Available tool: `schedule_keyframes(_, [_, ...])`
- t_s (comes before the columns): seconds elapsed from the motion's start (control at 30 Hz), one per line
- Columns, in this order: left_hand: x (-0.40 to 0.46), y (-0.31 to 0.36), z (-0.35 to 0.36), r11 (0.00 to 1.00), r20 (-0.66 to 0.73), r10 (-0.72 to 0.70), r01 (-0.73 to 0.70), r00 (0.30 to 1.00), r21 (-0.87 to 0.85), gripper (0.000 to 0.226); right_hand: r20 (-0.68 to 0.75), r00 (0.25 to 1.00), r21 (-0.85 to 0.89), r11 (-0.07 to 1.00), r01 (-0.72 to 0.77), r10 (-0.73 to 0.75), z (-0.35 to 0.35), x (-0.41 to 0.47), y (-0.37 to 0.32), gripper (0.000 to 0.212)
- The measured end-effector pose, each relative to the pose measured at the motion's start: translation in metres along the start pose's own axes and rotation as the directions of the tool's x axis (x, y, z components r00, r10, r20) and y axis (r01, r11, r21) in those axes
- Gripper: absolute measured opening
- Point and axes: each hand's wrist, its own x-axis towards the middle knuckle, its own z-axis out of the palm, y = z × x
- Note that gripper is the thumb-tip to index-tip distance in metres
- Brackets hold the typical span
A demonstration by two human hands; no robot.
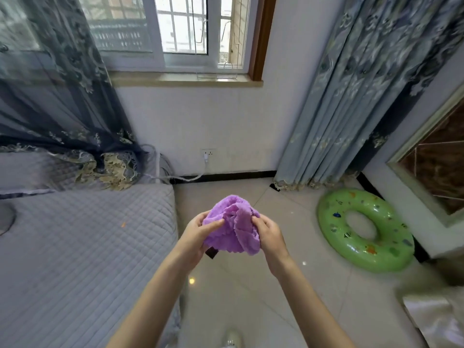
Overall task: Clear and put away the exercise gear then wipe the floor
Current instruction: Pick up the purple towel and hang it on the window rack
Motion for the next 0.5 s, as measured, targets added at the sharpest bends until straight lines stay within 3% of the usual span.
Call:
schedule_keyframes(0.17, [0.063,0.020,0.008,1.000,-0.078,0.023,-0.022,0.997,0.007,0.045,0.051,0.998,-0.054,0.998,0.039,-0.036,-0.007,0.072,-0.030,0.020])
schedule_keyframes(0.5, [0.201,0.063,-0.009,1.000,-0.096,0.019,-0.017,0.995,0.015,0.049,0.039,0.998,-0.029,0.999,0.046,-0.045,0.015,0.212,-0.058,0.023])
